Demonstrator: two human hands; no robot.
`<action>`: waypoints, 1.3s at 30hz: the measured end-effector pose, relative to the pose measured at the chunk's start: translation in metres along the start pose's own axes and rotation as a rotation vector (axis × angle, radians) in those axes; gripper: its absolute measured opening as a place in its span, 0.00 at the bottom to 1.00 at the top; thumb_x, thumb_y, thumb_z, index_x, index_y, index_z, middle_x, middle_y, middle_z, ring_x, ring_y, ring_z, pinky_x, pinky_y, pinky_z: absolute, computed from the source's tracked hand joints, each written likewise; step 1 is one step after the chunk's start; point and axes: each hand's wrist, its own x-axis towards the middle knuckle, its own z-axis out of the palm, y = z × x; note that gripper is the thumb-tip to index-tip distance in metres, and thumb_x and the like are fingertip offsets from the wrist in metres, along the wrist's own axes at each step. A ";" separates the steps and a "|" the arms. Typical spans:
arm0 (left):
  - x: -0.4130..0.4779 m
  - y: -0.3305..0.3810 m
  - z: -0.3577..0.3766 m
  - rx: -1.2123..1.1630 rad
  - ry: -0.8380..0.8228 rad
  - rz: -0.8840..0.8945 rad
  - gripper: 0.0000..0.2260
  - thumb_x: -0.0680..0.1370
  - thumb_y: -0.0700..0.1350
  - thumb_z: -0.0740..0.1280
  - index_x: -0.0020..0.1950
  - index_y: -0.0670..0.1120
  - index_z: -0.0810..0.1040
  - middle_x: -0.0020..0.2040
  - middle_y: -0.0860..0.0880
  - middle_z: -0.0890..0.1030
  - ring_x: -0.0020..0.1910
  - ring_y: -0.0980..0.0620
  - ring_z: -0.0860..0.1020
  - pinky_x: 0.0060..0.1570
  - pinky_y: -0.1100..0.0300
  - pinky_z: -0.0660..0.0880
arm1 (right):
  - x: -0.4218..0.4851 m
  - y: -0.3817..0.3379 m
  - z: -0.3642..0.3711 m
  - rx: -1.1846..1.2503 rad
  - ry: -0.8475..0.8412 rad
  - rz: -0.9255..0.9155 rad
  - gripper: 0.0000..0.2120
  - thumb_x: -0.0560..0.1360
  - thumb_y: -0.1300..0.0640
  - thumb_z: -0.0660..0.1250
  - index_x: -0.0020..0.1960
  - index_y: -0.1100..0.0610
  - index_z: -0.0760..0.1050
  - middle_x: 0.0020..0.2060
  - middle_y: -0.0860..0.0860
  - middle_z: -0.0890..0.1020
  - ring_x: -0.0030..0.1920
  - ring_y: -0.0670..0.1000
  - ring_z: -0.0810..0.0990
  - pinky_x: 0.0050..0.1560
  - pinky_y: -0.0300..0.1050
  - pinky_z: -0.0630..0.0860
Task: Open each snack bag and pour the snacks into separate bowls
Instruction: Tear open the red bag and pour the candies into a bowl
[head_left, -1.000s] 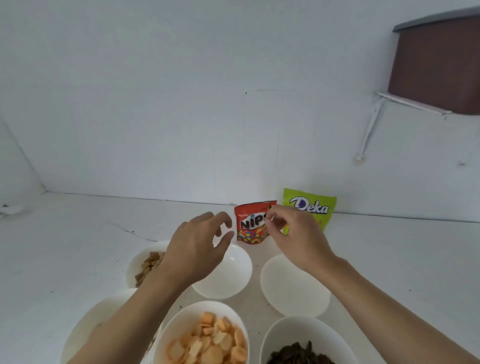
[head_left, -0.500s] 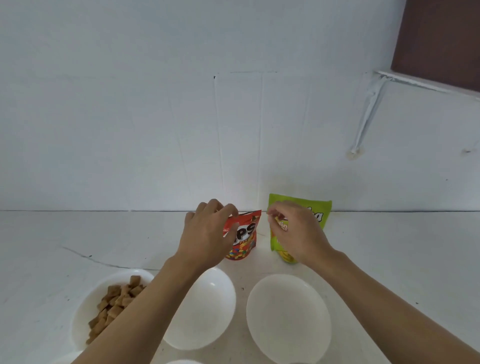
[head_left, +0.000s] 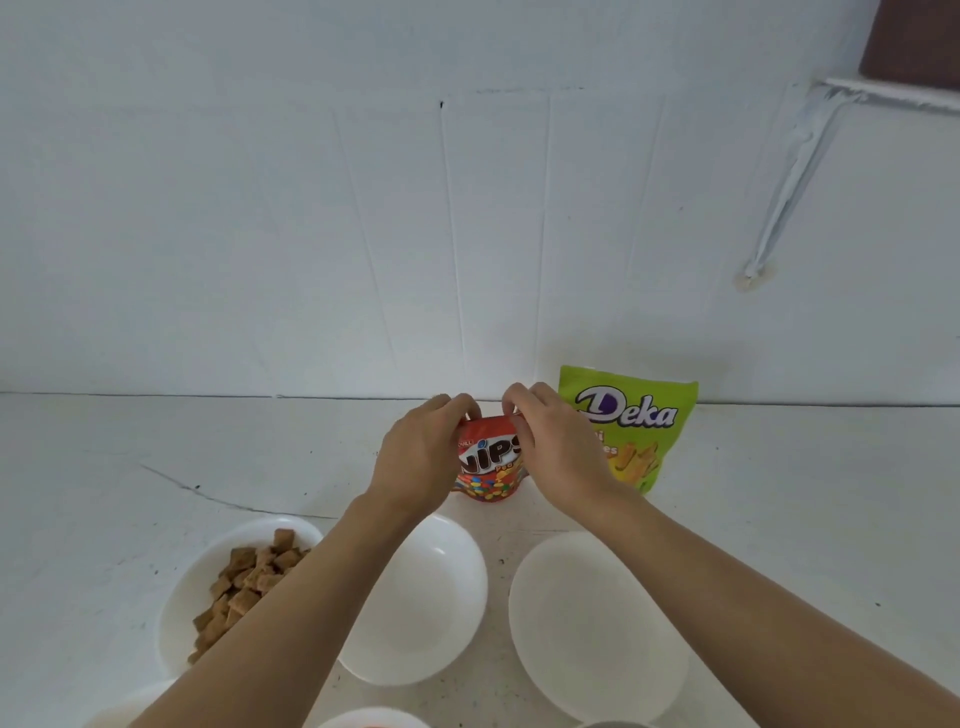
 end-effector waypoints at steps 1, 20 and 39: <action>0.000 0.000 -0.005 0.000 0.014 0.008 0.08 0.77 0.37 0.69 0.54 0.47 0.78 0.45 0.49 0.81 0.40 0.47 0.80 0.38 0.48 0.81 | 0.001 -0.003 -0.002 0.012 0.018 -0.002 0.04 0.83 0.60 0.60 0.54 0.55 0.72 0.44 0.52 0.75 0.37 0.53 0.77 0.32 0.48 0.77; -0.146 -0.061 -0.223 0.068 0.333 -0.118 0.10 0.80 0.37 0.66 0.55 0.48 0.83 0.46 0.51 0.83 0.42 0.52 0.79 0.42 0.53 0.80 | 0.001 -0.224 -0.010 0.490 0.147 -0.316 0.05 0.79 0.62 0.65 0.49 0.53 0.75 0.41 0.47 0.80 0.40 0.47 0.79 0.38 0.47 0.78; -0.306 -0.252 -0.271 -0.092 0.019 -0.493 0.12 0.79 0.38 0.66 0.54 0.53 0.82 0.47 0.56 0.83 0.45 0.56 0.81 0.45 0.64 0.80 | -0.036 -0.408 0.156 0.358 -0.340 -0.426 0.05 0.83 0.58 0.60 0.53 0.49 0.72 0.44 0.45 0.71 0.39 0.48 0.76 0.39 0.47 0.77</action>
